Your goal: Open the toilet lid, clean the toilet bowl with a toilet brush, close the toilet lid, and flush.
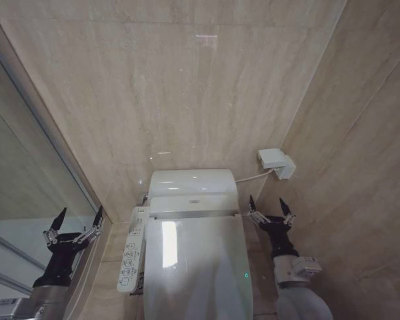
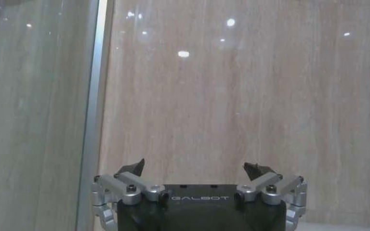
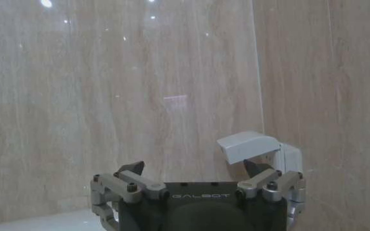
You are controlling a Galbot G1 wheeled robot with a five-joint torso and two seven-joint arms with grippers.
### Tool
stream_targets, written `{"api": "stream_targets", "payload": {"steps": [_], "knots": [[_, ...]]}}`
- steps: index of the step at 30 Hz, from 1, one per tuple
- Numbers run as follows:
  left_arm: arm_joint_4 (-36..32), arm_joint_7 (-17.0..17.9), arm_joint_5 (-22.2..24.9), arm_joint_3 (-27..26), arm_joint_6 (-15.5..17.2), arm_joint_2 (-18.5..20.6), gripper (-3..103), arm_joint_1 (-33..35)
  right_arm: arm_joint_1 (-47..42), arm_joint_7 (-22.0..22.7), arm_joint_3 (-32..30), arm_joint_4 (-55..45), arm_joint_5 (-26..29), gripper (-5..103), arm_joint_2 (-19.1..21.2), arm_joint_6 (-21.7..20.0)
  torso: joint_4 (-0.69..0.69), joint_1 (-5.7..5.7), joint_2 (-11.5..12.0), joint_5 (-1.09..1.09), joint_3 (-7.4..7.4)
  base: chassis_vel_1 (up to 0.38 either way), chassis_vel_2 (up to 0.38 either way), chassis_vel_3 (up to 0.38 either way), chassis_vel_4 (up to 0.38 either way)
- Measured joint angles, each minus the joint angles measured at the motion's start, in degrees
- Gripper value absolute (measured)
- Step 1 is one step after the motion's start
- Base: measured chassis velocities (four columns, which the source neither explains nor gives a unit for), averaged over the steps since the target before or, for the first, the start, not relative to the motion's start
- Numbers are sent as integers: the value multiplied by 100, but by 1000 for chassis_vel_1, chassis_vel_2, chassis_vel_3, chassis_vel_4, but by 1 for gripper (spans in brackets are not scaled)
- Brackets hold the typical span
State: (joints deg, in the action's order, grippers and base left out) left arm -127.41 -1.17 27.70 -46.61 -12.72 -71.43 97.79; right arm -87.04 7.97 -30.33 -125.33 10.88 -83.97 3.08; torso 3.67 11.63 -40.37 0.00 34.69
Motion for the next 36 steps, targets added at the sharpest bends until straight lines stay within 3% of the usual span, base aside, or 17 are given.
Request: {"api": "stream_targets", "payload": {"steps": [36], "knots": [[37,67,-126,28,39,-31,100,-12,1,0,0,0,0,100,0,0,1,1,1,0,1,2,-2,-4,3]]}}
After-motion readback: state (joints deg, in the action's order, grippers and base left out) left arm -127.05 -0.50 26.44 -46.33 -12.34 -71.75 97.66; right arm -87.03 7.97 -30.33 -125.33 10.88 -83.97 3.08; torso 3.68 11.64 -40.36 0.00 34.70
